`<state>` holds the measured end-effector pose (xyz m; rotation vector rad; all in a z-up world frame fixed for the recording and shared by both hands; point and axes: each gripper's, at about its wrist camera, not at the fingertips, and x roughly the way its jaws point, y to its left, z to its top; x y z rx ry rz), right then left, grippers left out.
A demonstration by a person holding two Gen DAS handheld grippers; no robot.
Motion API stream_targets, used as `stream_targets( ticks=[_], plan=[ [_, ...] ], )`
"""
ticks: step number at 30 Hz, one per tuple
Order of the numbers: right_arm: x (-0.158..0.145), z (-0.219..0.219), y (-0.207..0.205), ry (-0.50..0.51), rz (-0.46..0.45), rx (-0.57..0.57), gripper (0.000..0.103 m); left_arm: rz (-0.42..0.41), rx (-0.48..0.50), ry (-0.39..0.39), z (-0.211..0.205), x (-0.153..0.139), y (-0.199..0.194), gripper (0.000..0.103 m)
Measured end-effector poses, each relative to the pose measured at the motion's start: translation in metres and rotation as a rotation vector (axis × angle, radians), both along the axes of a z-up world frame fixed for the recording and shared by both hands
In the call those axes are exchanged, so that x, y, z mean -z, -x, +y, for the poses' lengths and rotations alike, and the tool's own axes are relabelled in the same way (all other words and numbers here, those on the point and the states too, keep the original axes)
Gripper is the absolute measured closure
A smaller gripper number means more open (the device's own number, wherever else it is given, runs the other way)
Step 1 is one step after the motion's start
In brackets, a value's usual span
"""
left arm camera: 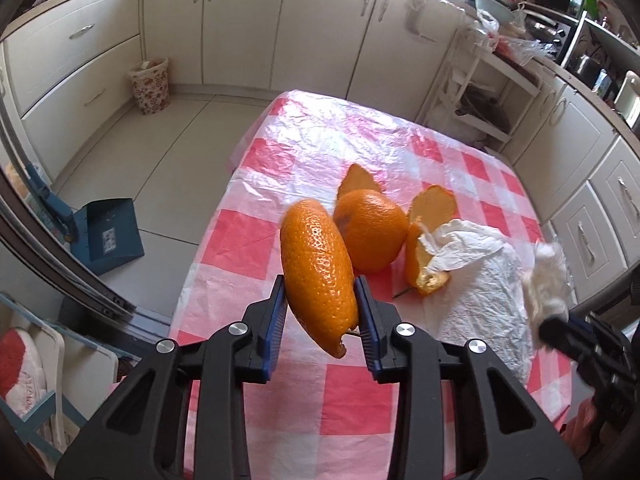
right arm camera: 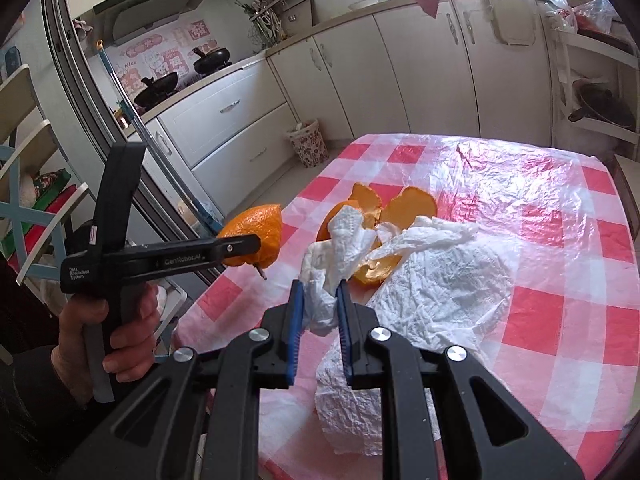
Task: Collect trash
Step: 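Grasp the whole orange with the left gripper while the right holds the tissue, then carry the orange and tissue over the yellow bin and open both grippers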
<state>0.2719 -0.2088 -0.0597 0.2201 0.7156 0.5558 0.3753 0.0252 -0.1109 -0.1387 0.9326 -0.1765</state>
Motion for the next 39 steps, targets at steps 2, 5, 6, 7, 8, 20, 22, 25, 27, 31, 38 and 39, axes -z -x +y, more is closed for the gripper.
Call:
stream_targets(
  ticks=[2, 5, 6, 7, 8, 20, 22, 25, 27, 31, 38, 39],
  plan=[
    [-0.006, -0.016, -0.001, -0.013, -0.017, 0.046, 0.086, -0.03, 0.034, 0.021, -0.007, -0.007, 0.006, 0.071],
    [-0.009, -0.048, -0.001, -0.047, -0.017, 0.125, 0.086, -0.081, 0.094, 0.042, -0.022, -0.018, 0.015, 0.071],
    [-0.008, -0.057, 0.0, -0.056, -0.011, 0.149, 0.086, -0.092, 0.111, 0.047, -0.027, -0.021, 0.018, 0.071],
    [-0.006, -0.067, 0.0, -0.065, -0.003, 0.173, 0.086, -0.1, 0.13, 0.051, -0.032, -0.023, 0.021, 0.071],
    [-0.004, -0.076, 0.001, -0.072, 0.005, 0.195, 0.086, -0.107, 0.15, 0.053, -0.038, -0.024, 0.024, 0.071],
    [0.021, -0.217, 0.002, 0.009, 0.158, 0.497, 0.086, -0.114, 0.32, 0.156, -0.124, -0.043, 0.041, 0.071],
    [0.048, -0.25, -0.008, 0.025, 0.251, 0.546, 0.086, -0.111, 0.354, 0.156, -0.146, -0.044, 0.047, 0.071],
    [0.088, -0.29, -0.018, -0.004, 0.374, 0.615, 0.085, -0.092, 0.403, 0.17, -0.186, -0.041, 0.051, 0.071],
    [0.106, -0.305, -0.028, -0.019, 0.42, 0.625, 0.084, -0.077, 0.424, 0.182, -0.213, -0.037, 0.051, 0.071],
    [0.125, -0.332, -0.043, -0.058, 0.49, 0.671, 0.06, -0.044, 0.464, 0.192, -0.273, -0.026, 0.045, 0.071],
    [0.058, -0.383, -0.014, -0.199, 0.266, 0.833, 0.05, 0.052, 0.537, 0.181, -0.386, 0.013, 0.027, 0.071],
    [0.045, -0.385, -0.008, -0.204, 0.221, 0.848, 0.047, 0.073, 0.543, 0.172, -0.404, 0.022, 0.023, 0.071]
  ],
)
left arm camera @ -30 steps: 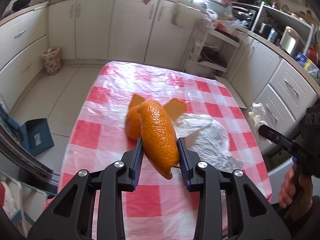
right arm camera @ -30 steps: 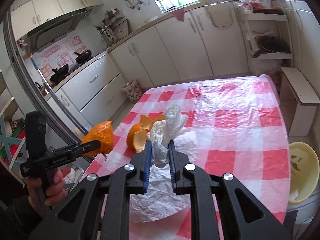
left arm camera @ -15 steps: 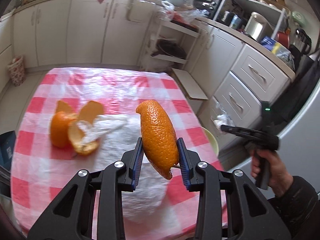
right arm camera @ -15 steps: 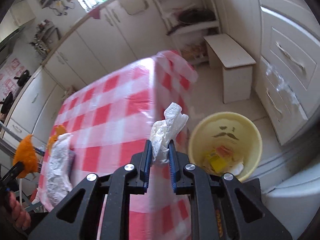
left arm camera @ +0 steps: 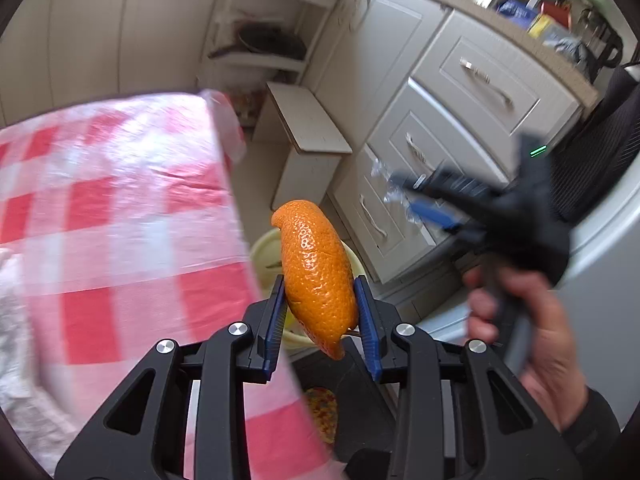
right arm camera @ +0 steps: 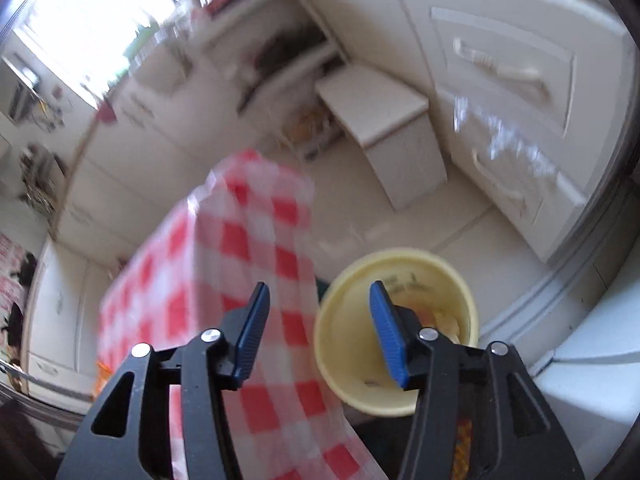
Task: Collect trash
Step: 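Carry the orange and tissue over the yellow bin and open both grippers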
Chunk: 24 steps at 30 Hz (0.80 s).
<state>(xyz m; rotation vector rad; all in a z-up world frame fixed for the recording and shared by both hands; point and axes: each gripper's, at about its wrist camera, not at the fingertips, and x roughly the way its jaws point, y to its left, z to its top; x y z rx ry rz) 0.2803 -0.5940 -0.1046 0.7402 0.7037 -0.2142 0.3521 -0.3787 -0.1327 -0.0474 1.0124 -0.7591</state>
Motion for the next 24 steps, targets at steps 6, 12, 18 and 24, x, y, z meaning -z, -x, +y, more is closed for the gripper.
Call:
stream_targets(
  ticks=[6, 12, 18, 24],
  plan=[
    [-0.051, 0.0, 0.018, 0.086, -0.176, 0.034, 0.042, 0.072, -0.003, -0.143, -0.091, 0.053, -0.031, 0.057],
    [-0.051, -0.014, 0.02, 0.069, -0.183, 0.082, 0.042, 0.169, -0.04, -0.149, -0.107, 0.074, -0.055, 0.048],
    [-0.056, -0.004, 0.02, 0.091, -0.182, 0.052, 0.042, 0.059, -0.043, -0.096, -0.042, 0.023, -0.019, 0.036],
    [-0.066, 0.047, 0.012, 0.183, -0.187, -0.066, 0.039, -0.055, -0.119, -0.078, 0.081, -0.029, 0.023, 0.027]
  ],
)
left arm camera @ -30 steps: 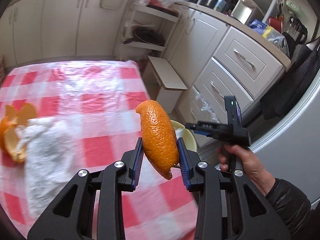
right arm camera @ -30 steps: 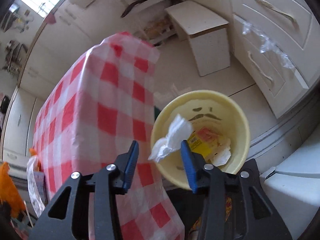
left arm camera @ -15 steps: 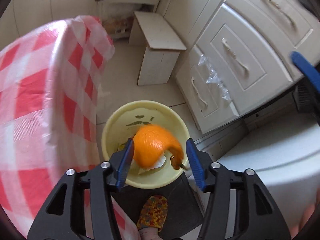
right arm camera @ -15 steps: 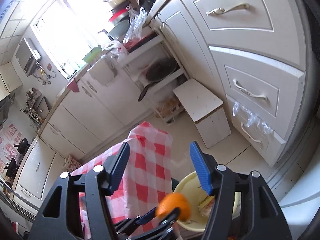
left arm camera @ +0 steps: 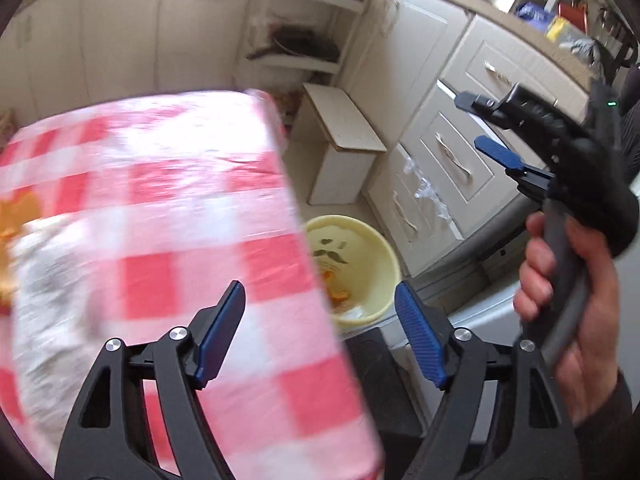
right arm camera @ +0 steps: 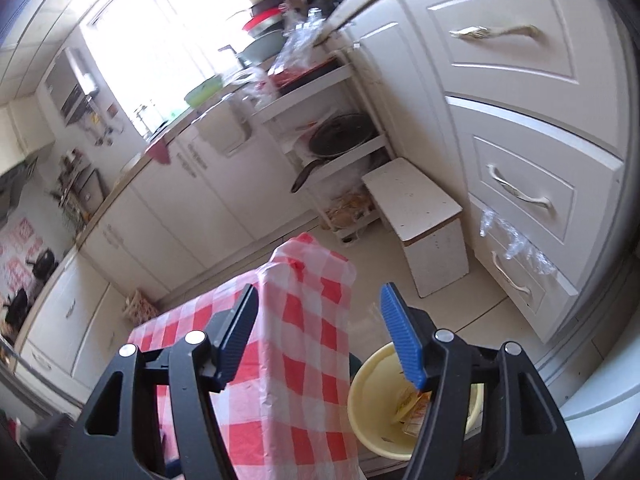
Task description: Collect trash
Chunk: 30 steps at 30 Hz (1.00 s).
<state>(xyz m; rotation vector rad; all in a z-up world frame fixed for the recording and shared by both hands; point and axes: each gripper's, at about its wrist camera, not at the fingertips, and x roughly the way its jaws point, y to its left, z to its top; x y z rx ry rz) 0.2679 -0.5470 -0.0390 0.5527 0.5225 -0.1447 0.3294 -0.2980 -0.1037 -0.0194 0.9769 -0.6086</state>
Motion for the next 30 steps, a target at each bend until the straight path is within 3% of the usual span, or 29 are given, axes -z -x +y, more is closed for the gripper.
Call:
stream_targets(
  ticks=[4, 9, 17, 19, 20, 21, 22, 24, 28, 30],
  plan=[
    [-0.004, 0.044, -0.005, 0.004, 0.016, -0.114, 0.033, -0.07, -0.136, -0.059, 0.108, -0.011, 0.024, 0.022],
    [0.008, 0.113, -0.018, -0.079, 0.07, -0.324, 0.031, 0.042, -0.274, -0.047, 0.198, 0.017, 0.026, 0.02],
    [0.035, 0.191, -0.021, -0.096, 0.178, -0.451, 0.031, 0.188, -0.252, 0.033, 0.198, 0.06, 0.016, 0.022],
    [0.037, 0.2, -0.021, -0.083, 0.182, -0.455, 0.031, 0.204, -0.266, 0.078, 0.198, 0.06, 0.01, 0.053],
    [0.038, 0.201, -0.023, -0.077, 0.187, -0.455, 0.031, 0.223, -0.261, 0.108, 0.197, 0.06, 0.009, 0.079],
    [0.039, 0.201, -0.025, -0.076, 0.191, -0.453, 0.031, 0.233, -0.259, 0.152, 0.201, 0.057, 0.007, 0.096],
    [0.039, 0.201, -0.026, -0.078, 0.193, -0.448, 0.031, 0.214, -0.269, 0.164, 0.206, 0.053, 0.007, 0.101],
    [0.039, 0.202, -0.029, -0.092, 0.196, -0.441, 0.031, 0.136, -0.308, 0.157, 0.221, 0.033, 0.011, 0.102],
    [0.041, 0.21, -0.037, -0.139, 0.203, -0.45, 0.031, 0.057, -0.413, 0.196, 0.268, 0.001, 0.018, 0.102],
    [0.041, 0.218, -0.039, -0.136, 0.21, -0.467, 0.031, 0.026, -0.473, 0.165, 0.294, -0.005, 0.024, 0.102]
  ],
)
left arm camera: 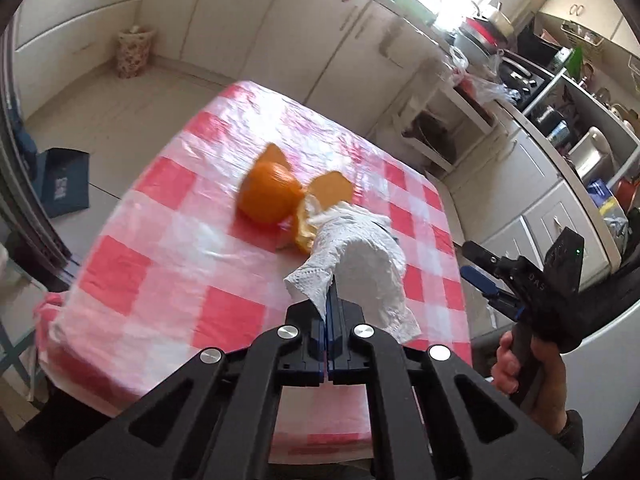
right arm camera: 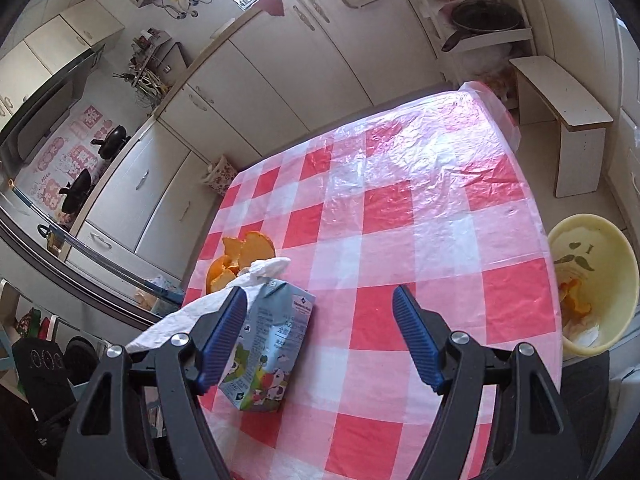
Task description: Collect trash
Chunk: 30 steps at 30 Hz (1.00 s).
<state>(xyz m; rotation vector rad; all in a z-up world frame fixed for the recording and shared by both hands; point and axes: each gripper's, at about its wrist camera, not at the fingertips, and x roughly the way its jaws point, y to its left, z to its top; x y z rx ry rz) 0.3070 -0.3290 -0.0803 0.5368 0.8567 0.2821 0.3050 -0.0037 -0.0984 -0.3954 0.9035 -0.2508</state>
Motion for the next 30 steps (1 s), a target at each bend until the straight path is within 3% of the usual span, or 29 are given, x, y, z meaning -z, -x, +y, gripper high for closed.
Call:
stream_targets(
  ticks=[2, 6, 8, 12, 15, 22, 27, 30],
  plan=[
    [-0.001, 0.01, -0.002, 0.019, 0.005, -0.025, 0.031, 0.036, -0.045, -0.046, 0.021, 0.009, 0.001, 0.102],
    [0.005, 0.03, -0.005, 0.072, 0.026, -0.07, 0.031, 0.211, -0.09, -0.092, 0.048, 0.052, -0.005, 0.101],
    [0.006, 0.035, -0.006, 0.086, 0.031, -0.075, 0.031, 0.247, -0.087, -0.112, 0.051, 0.064, -0.003, 0.094],
    [-0.001, 0.053, -0.014, 0.176, -0.001, -0.083, 0.031, 0.201, -0.08, -0.197, 0.047, 0.057, 0.004, 0.056],
    [-0.007, 0.075, -0.028, 0.251, -0.037, -0.132, 0.03, 0.159, -0.077, -0.254, 0.046, 0.048, 0.002, 0.049],
    [0.009, 0.092, -0.073, 0.242, 0.008, -0.17, 0.029, 0.083, 0.036, -0.404, 0.029, 0.038, -0.025, 0.029],
    [0.017, 0.094, -0.106, 0.22, 0.017, -0.17, 0.029, 0.128, 0.067, -0.412, 0.024, 0.052, -0.048, 0.027],
    [0.033, 0.097, -0.128, 0.194, 0.067, -0.209, 0.029, 0.154, 0.074, -0.408, 0.025, 0.06, -0.058, 0.027]
  ],
)
